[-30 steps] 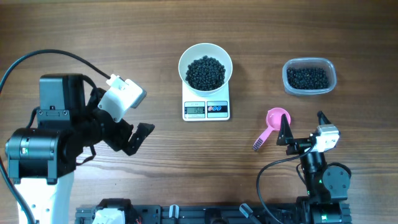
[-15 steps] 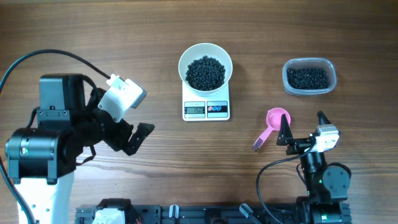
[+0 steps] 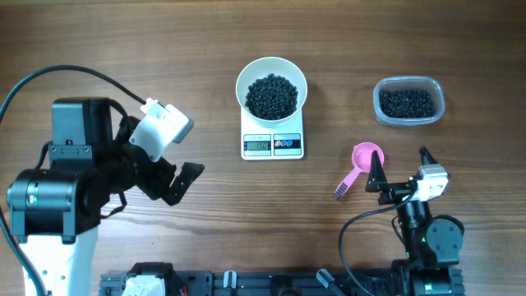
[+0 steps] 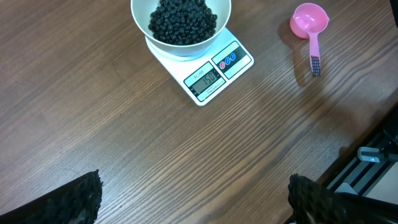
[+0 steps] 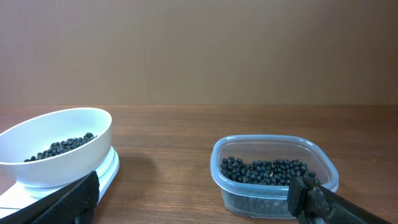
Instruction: Scoop item into bowl and weigh 150g on scale
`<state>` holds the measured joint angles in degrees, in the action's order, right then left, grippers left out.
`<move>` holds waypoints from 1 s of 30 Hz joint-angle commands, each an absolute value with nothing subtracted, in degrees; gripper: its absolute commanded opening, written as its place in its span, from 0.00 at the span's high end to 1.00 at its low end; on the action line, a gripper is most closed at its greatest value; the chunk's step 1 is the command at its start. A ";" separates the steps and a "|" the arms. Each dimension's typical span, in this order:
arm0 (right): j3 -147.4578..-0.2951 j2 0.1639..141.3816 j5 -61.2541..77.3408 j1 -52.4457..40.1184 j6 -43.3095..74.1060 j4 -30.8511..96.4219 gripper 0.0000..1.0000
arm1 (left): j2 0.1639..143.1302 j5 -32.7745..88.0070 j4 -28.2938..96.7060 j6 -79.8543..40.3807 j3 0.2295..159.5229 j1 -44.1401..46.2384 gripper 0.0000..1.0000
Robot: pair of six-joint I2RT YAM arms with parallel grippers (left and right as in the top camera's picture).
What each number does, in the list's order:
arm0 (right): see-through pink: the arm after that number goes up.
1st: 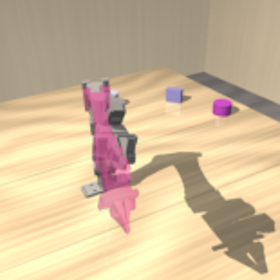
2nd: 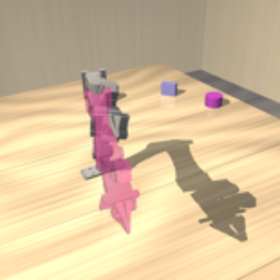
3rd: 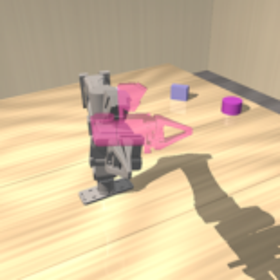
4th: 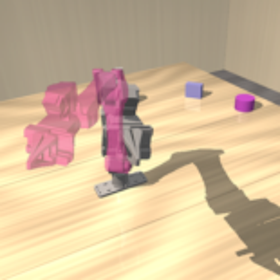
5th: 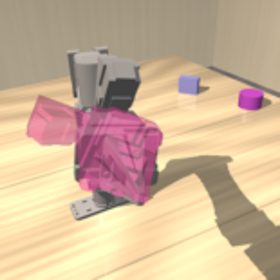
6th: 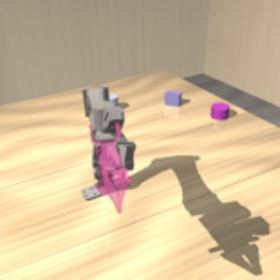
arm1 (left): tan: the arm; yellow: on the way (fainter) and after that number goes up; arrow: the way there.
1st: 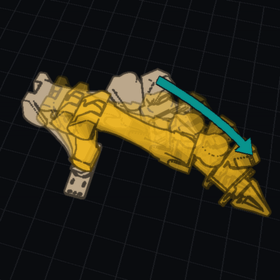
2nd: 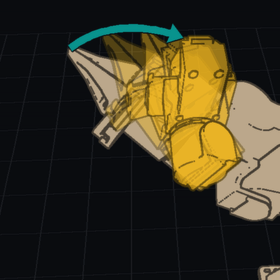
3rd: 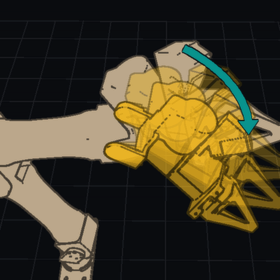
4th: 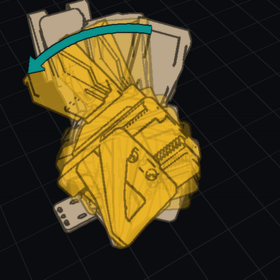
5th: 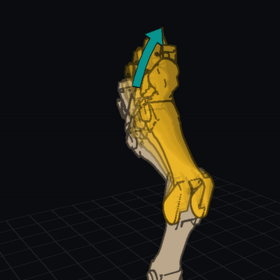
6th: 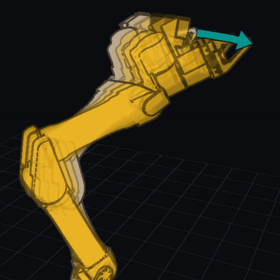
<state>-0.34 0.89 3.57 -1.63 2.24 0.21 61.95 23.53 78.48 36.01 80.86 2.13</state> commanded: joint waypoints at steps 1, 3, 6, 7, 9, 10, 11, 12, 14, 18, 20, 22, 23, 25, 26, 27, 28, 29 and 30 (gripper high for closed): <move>-0.30 0.27 3.01 -1.98 1.52 0.01 0.00 | 61.78 24.40 78.52 37.08 81.56 1.74 0.00; -0.30 0.27 3.01 -1.98 1.52 0.01 0.00 | 61.78 24.40 78.52 37.08 81.56 1.74 0.00; -0.30 0.27 3.01 -1.98 1.52 0.01 0.00 | 61.78 24.40 78.52 37.08 81.56 1.74 0.00; -0.30 0.27 3.01 -1.98 1.54 0.01 0.00 | 61.78 24.40 78.52 37.08 81.56 1.74 0.00; -0.30 0.27 3.01 -1.98 1.56 0.01 0.00 | 61.78 24.40 78.52 37.10 81.56 1.74 0.00; -0.30 0.27 3.01 -1.98 1.54 0.01 0.00 | 61.78 24.38 78.52 37.10 81.56 1.74 0.00; -0.30 0.27 3.01 -1.98 1.52 0.01 0.00 | 61.78 24.38 78.50 37.10 81.56 1.74 0.00; -0.30 0.27 3.01 -1.98 1.52 0.01 0.00 | 61.78 24.25 78.56 37.08 81.56 1.74 0.00; -0.30 0.27 3.01 -1.98 1.54 0.01 0.00 | 61.76 22.81 79.77 37.06 81.56 1.74 0.00; -0.30 0.27 3.01 -1.98 1.54 0.01 0.00 | 61.93 23.49 82.11 34.83 81.56 1.74 0.00; -0.30 0.27 3.01 -1.98 1.52 0.01 0.00 | 61.93 23.22 82.08 30.76 81.56 1.74 0.00; -0.30 0.27 3.01 -1.98 1.52 0.01 0.00 | 61.93 22.28 81.97 25.41 81.56 1.74 0.00; -0.30 0.27 3.01 -1.98 1.52 0.01 0.00 | 61.91 21.41 81.91 22.63 81.56 1.74 0.00; -0.30 0.27 3.01 -1.98 1.52 0.01 0.00 | 61.91 17.78 81.97 14.68 81.56 1.74 0.00; -0.30 0.27 3.01 -1.98 1.52 0.01 0.00 | 61.73 16.58 82.26 12.53 81.56 1.74 0.00; -0.30 0.27 3.01 -1.98 1.54 0.01 0.00 | 61.49 16.38 82.65 11.81 81.54 1.74 0.00; -0.30 0.27 3.01 -1.98 1.52 0.01 0.00 | 60.93 16.19 83.20 11.68 81.54 1.74 0.00; -0.30 0.27 3.01 -1.98 1.52 0.01 0.00 | 60.49 16.12 83.44 11.68 81.54 1.74 0.00; -0.30 0.27 3.01 -1.98 1.52 0.01 0.00 | 59.70 15.90 83.46 11.53 81.47 1.74 0.00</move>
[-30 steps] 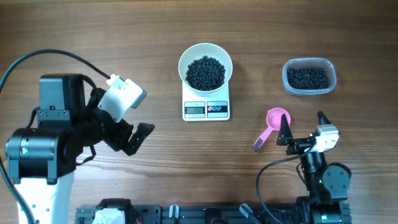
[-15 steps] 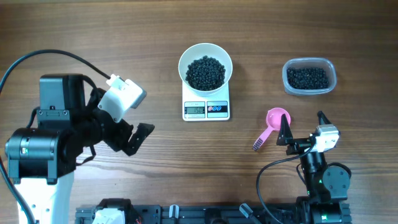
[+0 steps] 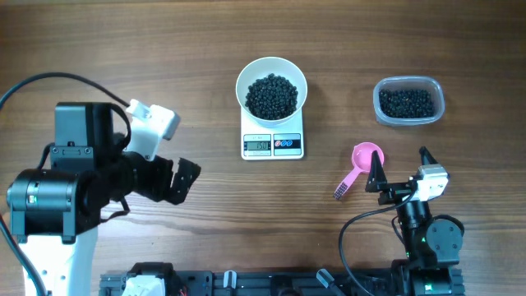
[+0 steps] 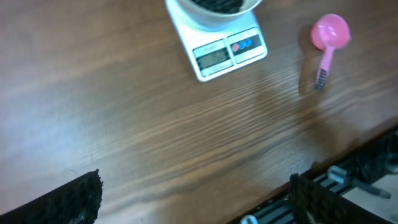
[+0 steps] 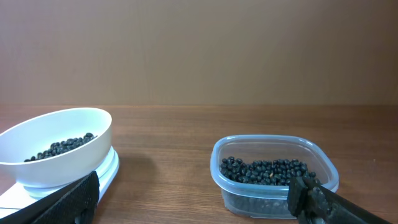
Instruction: Scoop item into bowl and weigh 150g on scale
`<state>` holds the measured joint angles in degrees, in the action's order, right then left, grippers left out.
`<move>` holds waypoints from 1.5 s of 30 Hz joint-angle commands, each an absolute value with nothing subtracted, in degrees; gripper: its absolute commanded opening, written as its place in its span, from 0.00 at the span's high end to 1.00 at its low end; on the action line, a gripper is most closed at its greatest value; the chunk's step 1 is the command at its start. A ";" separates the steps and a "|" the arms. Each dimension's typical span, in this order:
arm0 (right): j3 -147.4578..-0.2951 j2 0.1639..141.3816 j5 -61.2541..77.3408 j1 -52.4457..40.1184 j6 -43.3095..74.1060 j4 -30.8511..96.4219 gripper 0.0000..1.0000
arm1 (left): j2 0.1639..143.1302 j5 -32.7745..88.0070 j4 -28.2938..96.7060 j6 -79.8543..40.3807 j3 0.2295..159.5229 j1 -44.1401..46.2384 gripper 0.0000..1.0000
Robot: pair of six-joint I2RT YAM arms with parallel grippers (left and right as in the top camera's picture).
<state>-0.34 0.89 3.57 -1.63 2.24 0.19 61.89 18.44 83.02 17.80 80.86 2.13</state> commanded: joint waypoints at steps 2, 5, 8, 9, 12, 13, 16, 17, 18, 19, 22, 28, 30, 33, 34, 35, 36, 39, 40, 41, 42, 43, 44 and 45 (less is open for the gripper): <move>-0.30 0.27 3.01 -1.98 1.52 0.01 0.00 | 56.99 15.29 82.87 11.53 80.86 1.74 0.00; -0.30 0.27 3.01 -1.98 1.52 0.01 0.00 | 51.79 15.57 80.07 11.46 79.05 1.74 0.00; -0.30 0.27 3.01 -1.98 1.52 0.01 0.00 | 46.81 15.55 76.27 11.46 76.31 1.74 0.00; -0.30 0.27 3.01 -1.98 1.54 0.01 0.00 | 44.84 15.53 74.61 11.18 74.91 1.74 0.00; -0.30 0.27 3.01 -1.98 1.54 0.01 0.00 | 37.87 15.33 67.96 7.73 68.40 1.74 0.00; -0.30 0.27 3.01 -1.98 1.52 0.01 0.00 | 35.66 15.33 65.58 6.55 65.98 1.74 0.00; -0.30 0.27 3.01 -1.98 1.52 0.01 0.00 | 29.76 15.33 58.43 3.49 58.74 1.74 0.00; -0.30 0.27 3.01 -1.98 1.52 0.01 0.00 | 28.16 15.33 56.27 2.28 56.51 1.74 0.00; -0.30 0.27 3.01 -1.98 1.54 0.01 0.00 | 26.57 15.29 54.22 0.91 54.26 1.74 0.00; -0.30 0.27 3.01 -1.98 1.54 0.01 0.00 | 25.10 15.22 52.25 -0.45 52.05 1.74 0.00; -0.30 0.27 3.01 -1.98 1.54 0.01 0.00 | 21.17 13.69 47.13 -3.70 46.15 1.74 0.00; -0.30 0.27 3.01 -1.98 1.52 0.01 0.00 | 12.38 13.56 39.59 -3.75 35.66 1.74 0.00; -0.30 0.27 3.01 -1.98 1.54 0.01 0.00 | 9.65 13.45 38.92 -4.01 33.28 1.74 0.00; -0.30 0.27 3.01 -1.98 1.54 0.01 0.00 | 6.83 11.14 38.72 -7.49 31.24 1.74 0.00; -0.30 0.27 3.01 -1.98 1.52 0.01 0.00 | 5.93 10.37 38.65 -8.47 30.65 1.74 0.00; -0.30 0.27 3.01 -1.98 1.52 0.01 0.00 | 5.10 10.33 38.39 -8.43 30.09 1.74 0.00; -0.30 0.27 3.01 -1.98 1.52 0.01 0.00 | 4.36 10.26 38.24 -8.40 29.56 1.74 0.00; -0.30 0.27 3.01 -1.98 1.54 0.01 0.00 | 2.66 8.78 37.63 -8.40 27.68 1.69 0.00; -0.30 0.27 3.01 -1.98 1.54 0.01 0.00 | 2.24 8.27 37.39 -8.40 26.96 1.69 0.00; -0.30 0.27 3.01 -1.98 1.52 0.01 0.00 | 2.00 7.97 37.01 -8.43 26.48 1.69 0.00; -0.30 0.27 3.01 -1.98 1.52 0.01 0.00 | 1.58 7.75 36.69 -8.43 25.82 1.69 0.00; -0.30 0.27 3.01 -1.98 1.54 0.01 0.00 | 1.04 7.75 36.16 -8.40 25.10 1.69 0.00; -0.30 0.27 3.01 -1.98 1.54 0.01 0.00 | 0.56 7.79 35.73 -8.43 24.51 1.69 0.00; -0.30 0.27 3.01 -1.98 1.54 0.01 0.00 | 0.12 7.79 35.55 -8.43 23.94 1.69 0.00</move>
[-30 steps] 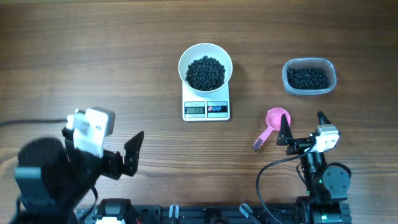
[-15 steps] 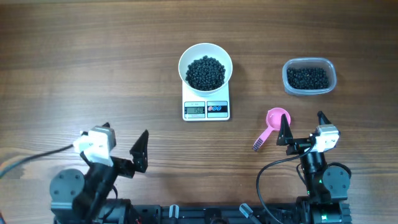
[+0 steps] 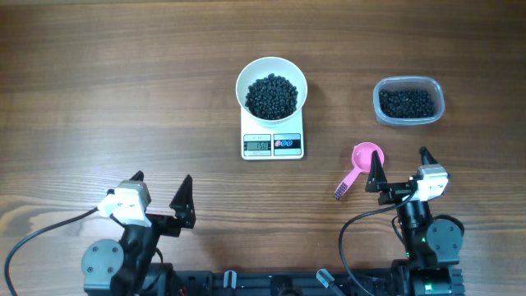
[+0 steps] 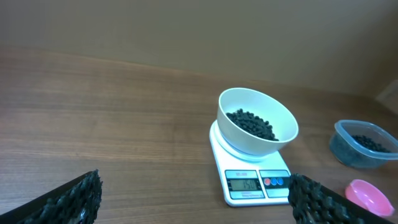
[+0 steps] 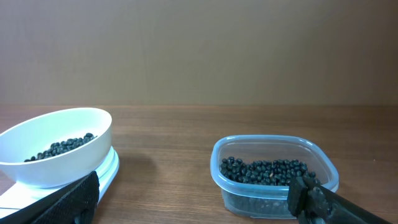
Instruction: Scoop item into bowl and weigh 150g on scale
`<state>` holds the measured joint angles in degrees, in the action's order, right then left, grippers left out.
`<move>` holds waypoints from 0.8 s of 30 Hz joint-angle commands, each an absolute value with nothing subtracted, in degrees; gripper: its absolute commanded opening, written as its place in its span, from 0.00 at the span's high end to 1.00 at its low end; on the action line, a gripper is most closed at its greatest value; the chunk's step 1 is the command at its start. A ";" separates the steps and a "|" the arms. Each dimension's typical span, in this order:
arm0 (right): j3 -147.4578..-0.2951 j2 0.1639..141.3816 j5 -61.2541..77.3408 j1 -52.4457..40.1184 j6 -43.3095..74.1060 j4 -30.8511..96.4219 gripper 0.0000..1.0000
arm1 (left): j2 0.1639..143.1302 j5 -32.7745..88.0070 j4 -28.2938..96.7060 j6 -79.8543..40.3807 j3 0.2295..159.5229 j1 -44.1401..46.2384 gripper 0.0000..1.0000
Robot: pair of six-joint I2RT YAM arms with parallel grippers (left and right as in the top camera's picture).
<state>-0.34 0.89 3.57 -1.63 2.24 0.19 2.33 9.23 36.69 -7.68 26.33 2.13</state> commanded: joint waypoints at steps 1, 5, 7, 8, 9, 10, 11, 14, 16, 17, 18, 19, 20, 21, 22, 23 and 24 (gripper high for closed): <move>-0.30 0.27 3.01 -1.98 1.52 0.01 0.00 | 0.14 7.79 35.18 -8.43 23.38 1.72 0.00; -0.30 0.27 3.01 -1.98 1.54 0.01 0.00 | 0.14 7.79 33.23 -8.40 21.19 1.76 0.00; -0.30 0.27 3.01 -1.98 1.54 0.01 0.00 | 0.14 7.75 33.10 -8.38 20.82 1.74 0.00; -0.30 0.27 3.01 -1.98 1.52 0.01 0.00 | 0.14 7.57 33.17 -8.40 20.64 1.74 0.00; -0.30 0.27 3.01 -1.98 1.54 0.01 0.00 | 0.14 7.55 33.19 -8.40 20.47 1.74 0.00; -0.30 0.27 3.01 -1.98 1.52 0.01 0.00 | 0.14 7.51 33.06 -8.40 20.05 1.74 0.00; -0.30 0.27 3.01 -1.98 1.54 0.01 0.00 | 0.14 7.38 32.67 -8.40 19.57 1.74 0.00; -0.30 0.27 3.01 -1.98 1.52 0.01 0.00 | 0.14 7.38 29.43 -8.38 17.21 1.74 0.00; -0.30 0.27 3.01 -1.98 1.52 0.01 0.00 | 0.14 7.38 26.17 -8.40 15.22 1.76 0.00; -0.30 0.27 3.01 -1.98 1.54 0.01 0.00 | 0.14 7.38 24.34 -8.40 14.09 1.76 0.00; -0.30 0.27 3.01 -1.98 1.54 0.01 0.00 | 0.14 7.35 22.52 -8.38 12.97 1.76 0.00; -0.30 0.27 3.01 -1.98 1.54 0.01 0.00 | 0.14 7.35 20.99 -8.40 12.05 1.74 0.00; -0.30 0.27 3.01 -1.98 1.54 0.01 0.00 | 0.14 7.35 18.83 -8.40 10.74 1.76 0.00; -0.30 0.27 3.01 -1.98 1.52 0.01 0.00 | 0.14 7.35 17.30 -8.40 9.76 1.76 0.00; -0.30 0.27 3.01 -1.98 1.52 0.01 0.00 | 0.14 7.33 16.36 -8.40 9.10 1.76 0.00; -0.30 0.27 3.01 -1.98 1.54 0.01 0.00 | 0.14 7.33 15.25 -8.38 8.32 1.76 0.00; -0.30 0.27 3.01 -1.98 1.54 0.01 0.01 | 0.14 7.29 14.15 -8.40 7.49 1.76 0.00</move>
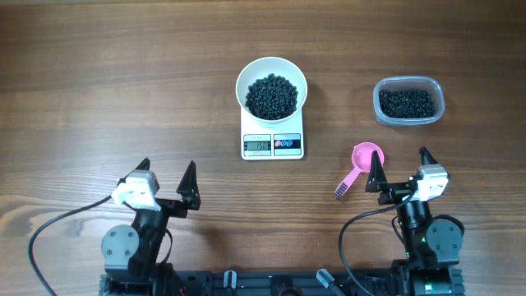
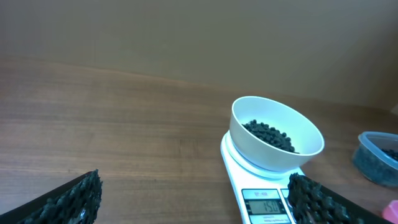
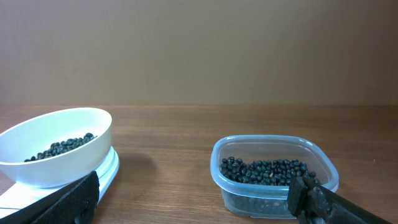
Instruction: Scoop item into bowl and weigh 150g on scale
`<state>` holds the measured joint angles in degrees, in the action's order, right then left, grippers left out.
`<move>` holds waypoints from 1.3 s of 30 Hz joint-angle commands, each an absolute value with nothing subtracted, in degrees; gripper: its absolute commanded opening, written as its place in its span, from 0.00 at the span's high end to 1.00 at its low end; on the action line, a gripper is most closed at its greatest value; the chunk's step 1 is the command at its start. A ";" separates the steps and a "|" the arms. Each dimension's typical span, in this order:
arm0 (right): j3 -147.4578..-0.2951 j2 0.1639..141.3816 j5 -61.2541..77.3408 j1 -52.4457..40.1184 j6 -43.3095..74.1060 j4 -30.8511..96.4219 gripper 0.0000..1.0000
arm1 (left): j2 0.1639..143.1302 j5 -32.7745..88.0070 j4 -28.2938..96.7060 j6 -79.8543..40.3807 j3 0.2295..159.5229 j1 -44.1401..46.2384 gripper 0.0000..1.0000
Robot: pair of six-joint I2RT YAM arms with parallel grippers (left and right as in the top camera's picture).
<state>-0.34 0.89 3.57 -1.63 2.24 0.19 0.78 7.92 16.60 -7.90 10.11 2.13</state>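
A white bowl (image 1: 271, 89) of black beans sits on a white scale (image 1: 272, 145) whose display (image 2: 271, 206) reads 150. A clear tub (image 1: 408, 101) holds more black beans. The pink scoop (image 1: 362, 165) lies on the table between scale and right arm. My left gripper (image 1: 167, 183) is parked at the front left, open and holding nothing. My right gripper (image 1: 399, 167) rests at the front right, open and holding nothing, just right of the scoop. Bowl (image 3: 53, 144) and tub (image 3: 274, 173) both show in the right wrist view.
The wooden table (image 1: 123, 74) stretches around the objects. Black arm bases and cables run along the front edge (image 1: 271, 284).
My left arm shifted slightly right and forward at the front edge, so its wrist view sits closer to the bowl and scale. The right arm and all objects are unchanged.
My left arm stood raised over the table's left side, its open gripper looking down at the scale reading 150. It then lay folded at the front left edge, looking level across the table. The right arm, scoop, bowl and tub stayed put throughout.
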 commanded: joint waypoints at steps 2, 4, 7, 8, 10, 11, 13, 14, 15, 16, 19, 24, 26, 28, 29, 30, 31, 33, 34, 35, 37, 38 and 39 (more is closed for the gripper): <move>-0.30 0.27 3.01 -1.98 1.54 0.01 0.00 | 0.14 6.70 12.95 -8.40 6.46 1.76 0.00; -0.30 0.27 3.01 -1.98 1.54 0.01 0.00 | 0.14 6.26 11.86 -8.38 5.54 1.96 0.00; -0.30 0.27 3.01 -1.98 1.52 0.01 0.00 | 0.14 5.43 10.85 -8.40 4.19 2.70 0.00; -0.30 0.27 3.01 -1.98 1.52 0.01 0.00 | 0.14 5.08 10.83 -8.40 3.88 2.98 0.00; -0.30 0.27 3.01 -1.98 1.54 0.01 0.00 | 0.14 4.51 10.87 -8.43 3.42 3.49 0.00; -0.30 0.27 3.01 -1.98 1.52 0.01 0.00 | 0.14 4.32 10.85 -8.40 3.25 3.73 0.00; -0.30 0.27 3.01 -1.98 1.54 0.01 0.00 | 0.14 3.95 10.83 -8.40 3.25 3.92 0.00; -0.30 0.27 3.01 -1.98 1.54 0.01 0.00 | 0.14 3.92 10.83 -8.38 3.25 3.92 0.00; -0.30 0.27 3.01 -1.98 1.54 0.01 0.00 | 0.14 3.92 10.83 -8.38 3.25 3.92 0.00; -0.30 0.27 3.01 -1.98 1.54 0.01 0.00 | 0.14 3.92 10.83 -8.38 3.25 3.92 0.00; -0.30 0.27 3.01 -1.98 1.52 0.01 0.00 | 0.14 3.97 10.31 -8.40 3.14 3.92 0.00; -0.30 0.27 3.01 -1.98 1.52 0.01 0.00 | 0.14 3.97 3.36 -8.40 0.32 3.92 0.00; -0.30 0.27 3.01 -1.98 1.54 0.01 0.00 | 0.14 3.97 3.75 -8.38 0.32 3.92 0.00; -0.30 0.27 3.01 -1.98 1.52 0.01 0.00 | 0.14 3.92 4.12 -8.36 0.32 3.92 0.00; -0.30 0.27 3.01 -1.98 1.52 0.01 0.00 | 0.14 3.92 4.14 -8.34 0.32 3.92 0.00; -0.30 0.27 3.01 -1.98 1.54 0.01 0.00 | 0.14 3.92 4.16 -8.34 0.32 3.92 0.00; -0.30 0.27 3.01 -1.98 1.54 0.01 0.00 | 0.14 3.92 4.21 -8.12 0.32 3.92 0.00; -0.30 0.27 3.01 -1.98 1.54 0.01 0.00 | 0.14 3.03 4.27 -7.68 0.32 3.92 0.00; -0.30 0.27 3.01 -1.98 1.52 0.01 0.00 | 0.14 2.90 4.32 -7.70 0.32 3.92 0.00; -0.30 0.27 3.01 -1.98 1.54 0.01 0.00 | 0.14 2.92 4.34 -7.75 0.32 3.92 0.00; -0.30 0.27 3.01 -1.98 1.52 0.01 0.00 | 0.14 2.92 4.32 -7.75 0.32 3.92 0.00; -0.30 0.27 3.01 -1.98 1.54 0.01 0.00 | 0.14 2.92 4.29 -7.75 0.32 3.92 0.00; -0.30 0.27 3.01 -1.98 1.52 0.01 0.00 | 0.14 2.92 4.29 -7.75 0.32 3.92 0.00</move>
